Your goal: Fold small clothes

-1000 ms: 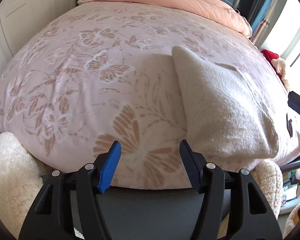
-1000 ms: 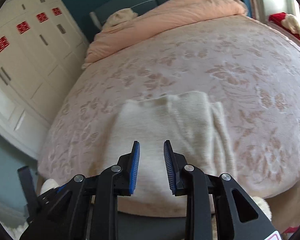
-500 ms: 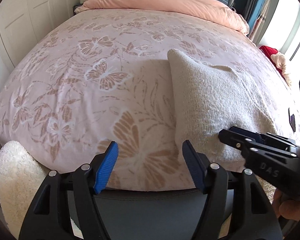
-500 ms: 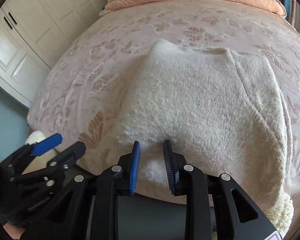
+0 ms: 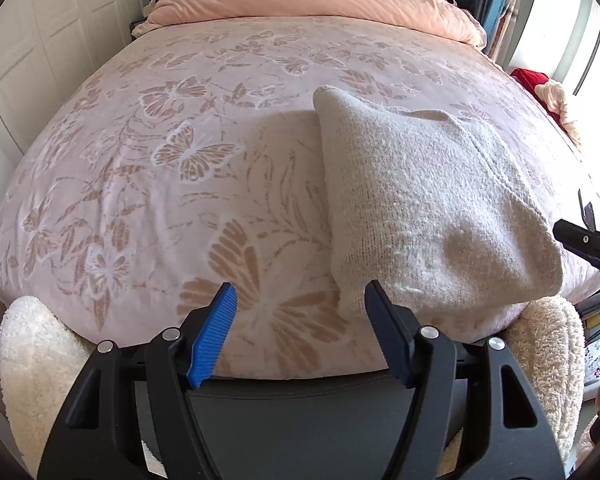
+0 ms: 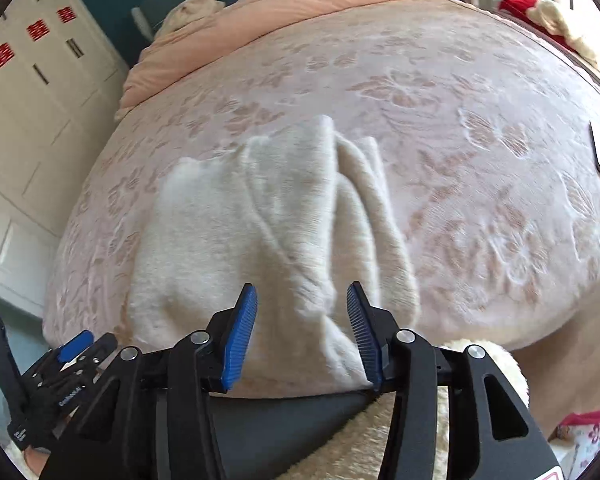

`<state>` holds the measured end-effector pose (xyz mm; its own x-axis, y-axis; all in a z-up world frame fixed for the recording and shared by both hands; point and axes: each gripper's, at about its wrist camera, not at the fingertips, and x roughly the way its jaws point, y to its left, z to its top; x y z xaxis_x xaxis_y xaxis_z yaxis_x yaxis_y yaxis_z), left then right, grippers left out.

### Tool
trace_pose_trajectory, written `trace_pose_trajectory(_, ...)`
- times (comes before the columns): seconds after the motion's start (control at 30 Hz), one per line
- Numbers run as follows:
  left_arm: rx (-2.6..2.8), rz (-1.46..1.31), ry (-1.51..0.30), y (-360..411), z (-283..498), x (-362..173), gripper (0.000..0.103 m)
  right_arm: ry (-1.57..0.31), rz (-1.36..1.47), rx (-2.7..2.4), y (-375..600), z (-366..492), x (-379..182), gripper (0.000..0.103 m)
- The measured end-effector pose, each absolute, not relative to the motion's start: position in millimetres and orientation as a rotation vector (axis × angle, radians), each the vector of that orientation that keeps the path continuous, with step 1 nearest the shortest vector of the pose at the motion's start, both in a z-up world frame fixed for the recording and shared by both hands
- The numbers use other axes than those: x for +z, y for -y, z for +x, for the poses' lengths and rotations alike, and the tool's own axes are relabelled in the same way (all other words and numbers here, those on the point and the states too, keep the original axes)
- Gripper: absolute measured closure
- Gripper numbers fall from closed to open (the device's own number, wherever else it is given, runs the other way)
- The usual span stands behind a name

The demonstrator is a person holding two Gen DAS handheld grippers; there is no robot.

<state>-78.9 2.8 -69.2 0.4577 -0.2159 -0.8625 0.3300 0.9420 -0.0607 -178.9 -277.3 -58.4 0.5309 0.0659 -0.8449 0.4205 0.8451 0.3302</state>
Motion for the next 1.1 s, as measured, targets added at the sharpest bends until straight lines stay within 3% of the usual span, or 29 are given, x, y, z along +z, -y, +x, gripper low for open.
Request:
trace_pose_trajectory(0.2, -0.338, 0.151, -1.042, 4, -83, -70, 0.039, -1.049, 0.664, -0.139, 273, -167, -96, 0.042)
trace_pose_trajectory(0.3, -0.327, 0.152, -1.044, 4, -83, -70, 0.039, -1.011, 0.651, -0.102, 271, -153, -79, 0.090)
trace_pose_trajectory(0.47, -0.319, 0.152, -1.029, 1, -83, -66, 0.038, -0.754, 0.502, -0.036, 260, -160, 22, 0.091)
trace_pose_trajectory(0.53, -0.320, 0.152, -1.041, 3, -81, -69, 0.038, -0.798, 0.459, -0.085, 266, -157, 9, 0.091)
trace_pose_trajectory(0.63, -0.329, 0.156, -1.044, 6, -82, -71, 0.038, -1.072, 0.507, -0.187, 298, -147, -89, 0.091)
trace_pose_trajectory(0.7, -0.339, 0.163, -1.042, 7, -84, -70, 0.038, -1.077, 0.689, -0.165, 313, -163, -122, 0.092)
trace_pose_trajectory(0.83, -0.329, 0.170, -1.036, 3, -84, -70, 0.033, -0.964, 0.636, -0.239, 309, -174, -68, 0.083)
trace_pose_trajectory(0.97, -0.329, 0.156, -1.051, 6, -82, -74, 0.033, -0.849, 0.517, -0.219, 287, -162, -9, 0.082)
trace_pose_trajectory(1.1, -0.348, 0.181, -1.043, 13, -86, -74, 0.033, -0.899, 0.457, -0.081, 249, -122, -21, 0.082)
